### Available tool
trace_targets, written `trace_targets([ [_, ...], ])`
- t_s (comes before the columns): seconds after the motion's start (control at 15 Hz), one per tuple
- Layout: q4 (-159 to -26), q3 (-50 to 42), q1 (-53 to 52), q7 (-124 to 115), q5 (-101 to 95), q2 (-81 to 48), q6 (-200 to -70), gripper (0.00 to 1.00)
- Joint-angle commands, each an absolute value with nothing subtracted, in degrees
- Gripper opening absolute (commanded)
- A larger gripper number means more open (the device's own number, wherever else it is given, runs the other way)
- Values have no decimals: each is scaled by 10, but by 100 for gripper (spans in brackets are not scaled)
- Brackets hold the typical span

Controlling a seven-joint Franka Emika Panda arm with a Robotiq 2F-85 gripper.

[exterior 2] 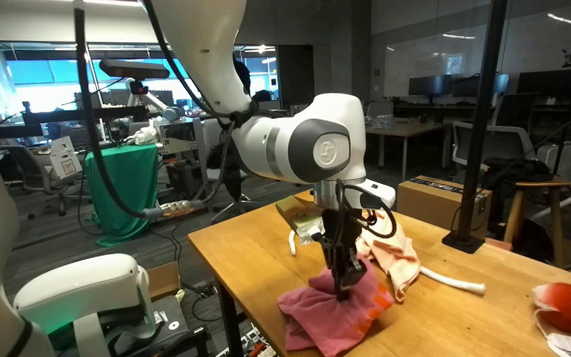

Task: Move the radish toy, yellow towel and pink t-shirt to the right, move the peach t-shirt to the left

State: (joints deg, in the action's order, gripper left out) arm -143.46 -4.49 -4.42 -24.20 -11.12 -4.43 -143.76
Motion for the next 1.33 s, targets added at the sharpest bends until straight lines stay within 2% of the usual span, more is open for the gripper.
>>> trace_targets([
  [0.0,-1461,-42,-28,-280,-127,-9,-1429,6],
  [1.27,-1466,-49,21,-373,-122,-7,-1423,6],
])
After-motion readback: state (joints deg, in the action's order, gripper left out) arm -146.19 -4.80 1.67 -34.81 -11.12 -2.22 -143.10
